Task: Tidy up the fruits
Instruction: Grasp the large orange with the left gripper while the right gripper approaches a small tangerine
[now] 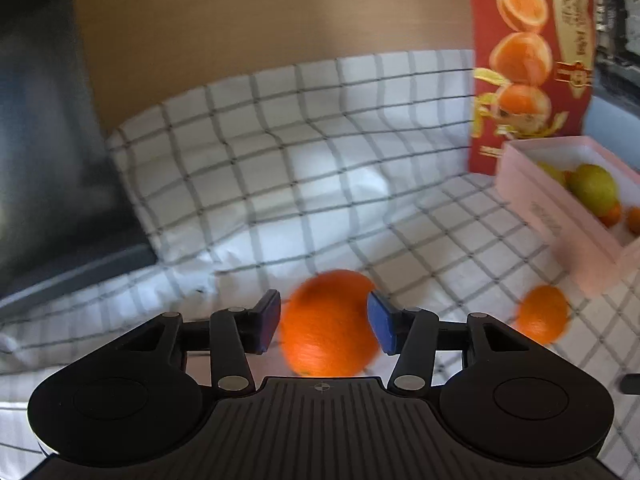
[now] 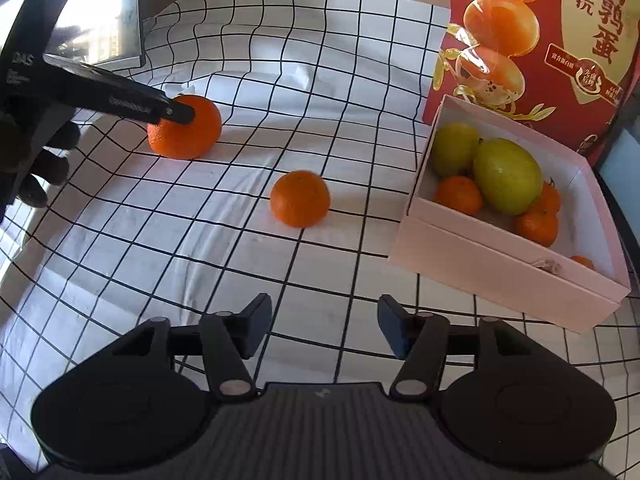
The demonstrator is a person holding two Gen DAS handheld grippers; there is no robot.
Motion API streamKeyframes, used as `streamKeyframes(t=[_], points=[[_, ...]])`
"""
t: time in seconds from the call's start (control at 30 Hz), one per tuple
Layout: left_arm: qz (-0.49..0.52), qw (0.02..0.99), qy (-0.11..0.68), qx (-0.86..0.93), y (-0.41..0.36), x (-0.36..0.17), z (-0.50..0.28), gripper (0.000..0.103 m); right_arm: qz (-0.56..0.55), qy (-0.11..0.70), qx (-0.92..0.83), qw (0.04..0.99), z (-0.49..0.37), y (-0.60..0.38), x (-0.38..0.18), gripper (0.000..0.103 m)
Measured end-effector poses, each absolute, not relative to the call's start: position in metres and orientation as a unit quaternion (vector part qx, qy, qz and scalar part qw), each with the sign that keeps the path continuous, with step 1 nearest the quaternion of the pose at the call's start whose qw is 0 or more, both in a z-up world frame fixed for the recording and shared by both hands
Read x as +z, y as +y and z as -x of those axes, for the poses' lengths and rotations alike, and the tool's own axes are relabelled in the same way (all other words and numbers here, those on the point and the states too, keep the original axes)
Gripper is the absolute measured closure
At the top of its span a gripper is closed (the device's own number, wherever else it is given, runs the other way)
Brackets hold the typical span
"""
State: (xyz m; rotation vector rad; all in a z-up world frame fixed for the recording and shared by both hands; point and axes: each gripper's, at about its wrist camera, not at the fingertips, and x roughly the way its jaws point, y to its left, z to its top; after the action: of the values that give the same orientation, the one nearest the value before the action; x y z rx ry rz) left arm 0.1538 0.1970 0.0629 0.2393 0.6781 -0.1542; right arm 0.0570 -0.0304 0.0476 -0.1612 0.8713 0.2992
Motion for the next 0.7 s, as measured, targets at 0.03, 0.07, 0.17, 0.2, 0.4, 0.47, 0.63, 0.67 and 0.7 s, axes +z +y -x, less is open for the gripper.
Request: streamKeyframes(t=[0.03,0.07,0.17,0.2,0.4,0.47,0.63,0.67,0.7], points=[[-0.119,0.933,0.333,-0.070,0.199,0.063,-0.156,0.046,0.079,0.420,0.142,0.893,-0.057,-0.031,0.047,0.040],[-0.116,0.933,0.333,-0.067,0.202,0.064,-0.157,0.046,0.078,0.421,0.142,0.892,-0.057,-0.031,0.046,0.040],[-0.107,0.930,0.342,-0.077,0.209,0.067,-0.162,0.048,0.073,0.432,0.140,0.888,-0.056,-0.032,0.041,0.039],[-0.098,0.928,0.348,-0.087,0.210,0.068,-0.164,0.048,0.071,0.436,0.140,0.886,-0.055,-0.033,0.039,0.039],[-0.044,0.912,0.380,-0.152,0.212,0.060,-0.170,0.046,0.068,0.448,0.136,0.881,-0.047,-0.036,0.032,0.038],[-0.073,0.912,0.375,-0.148,0.204,0.056,-0.167,0.042,0.064,0.451,0.134,0.880,-0.045,-0.039,0.031,0.037],[-0.079,0.906,0.396,-0.128,0.205,0.044,-0.176,0.024,0.050,0.466,0.136,0.873,-0.040,-0.044,0.024,0.032],[-0.073,0.906,0.400,-0.121,0.207,0.042,-0.178,0.024,0.053,0.465,0.136,0.873,-0.039,-0.043,0.024,0.031],[-0.065,0.905,0.404,-0.113,0.209,0.039,-0.182,0.024,0.055,0.465,0.136,0.873,-0.038,-0.043,0.023,0.030]])
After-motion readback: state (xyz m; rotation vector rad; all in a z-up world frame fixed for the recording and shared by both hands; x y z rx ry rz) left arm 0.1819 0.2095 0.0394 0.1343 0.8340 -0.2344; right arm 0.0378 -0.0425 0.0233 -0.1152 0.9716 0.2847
